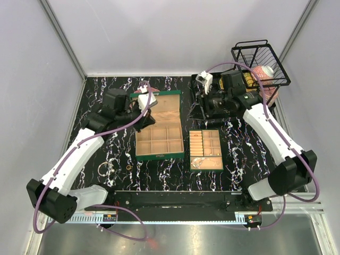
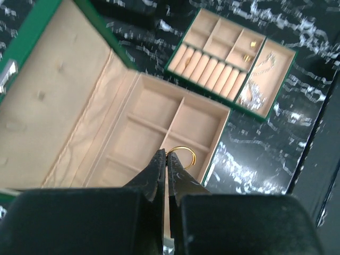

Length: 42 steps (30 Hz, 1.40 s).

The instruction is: Organize the mixed jewelry

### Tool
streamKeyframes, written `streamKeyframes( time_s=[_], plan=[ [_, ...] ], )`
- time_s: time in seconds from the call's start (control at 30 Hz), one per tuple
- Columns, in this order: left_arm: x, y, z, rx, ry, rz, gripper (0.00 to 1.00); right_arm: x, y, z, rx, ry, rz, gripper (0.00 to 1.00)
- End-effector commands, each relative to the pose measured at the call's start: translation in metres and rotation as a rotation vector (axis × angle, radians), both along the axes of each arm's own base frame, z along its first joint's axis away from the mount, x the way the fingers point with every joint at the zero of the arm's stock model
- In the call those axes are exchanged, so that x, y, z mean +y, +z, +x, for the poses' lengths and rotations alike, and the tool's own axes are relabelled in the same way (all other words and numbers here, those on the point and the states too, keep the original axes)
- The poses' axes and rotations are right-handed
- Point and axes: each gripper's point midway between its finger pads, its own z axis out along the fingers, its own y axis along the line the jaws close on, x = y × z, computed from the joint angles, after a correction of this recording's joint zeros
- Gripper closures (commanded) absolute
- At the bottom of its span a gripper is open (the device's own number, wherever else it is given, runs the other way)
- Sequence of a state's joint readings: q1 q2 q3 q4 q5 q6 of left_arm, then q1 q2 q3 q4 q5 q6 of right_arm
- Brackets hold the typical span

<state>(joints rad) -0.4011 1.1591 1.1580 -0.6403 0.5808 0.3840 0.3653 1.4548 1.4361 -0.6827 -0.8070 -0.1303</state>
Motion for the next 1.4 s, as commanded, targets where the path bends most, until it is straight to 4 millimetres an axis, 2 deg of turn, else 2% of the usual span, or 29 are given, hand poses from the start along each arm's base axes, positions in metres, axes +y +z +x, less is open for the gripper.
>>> streamKeyframes(
  time_s=[0.0,0.17,0.43,0.7,1.37],
  plan=[
    [-0.033,0.051,0.022,-0.046,0.093,-0.126,1.0,0.038,0.023,0.0,-0.017,0.072,0.086,0.46],
    [-0.047,0.058,0.031,-0.061,0.131,-0.128,1.0,0.061,0.016,-0.004,-0.001,0.116,0.09,0.47],
    [-0.059,0.053,0.039,-0.085,0.175,-0.114,1.0,0.078,0.017,-0.012,0.009,0.167,0.107,0.48],
    [-0.063,0.05,0.038,-0.079,0.187,-0.118,1.0,0.085,0.012,-0.006,0.037,0.143,0.112,0.5],
    [-0.069,0.043,0.031,-0.072,0.169,-0.113,1.0,0.095,0.01,-0.006,0.081,0.16,0.132,0.55]
  ],
)
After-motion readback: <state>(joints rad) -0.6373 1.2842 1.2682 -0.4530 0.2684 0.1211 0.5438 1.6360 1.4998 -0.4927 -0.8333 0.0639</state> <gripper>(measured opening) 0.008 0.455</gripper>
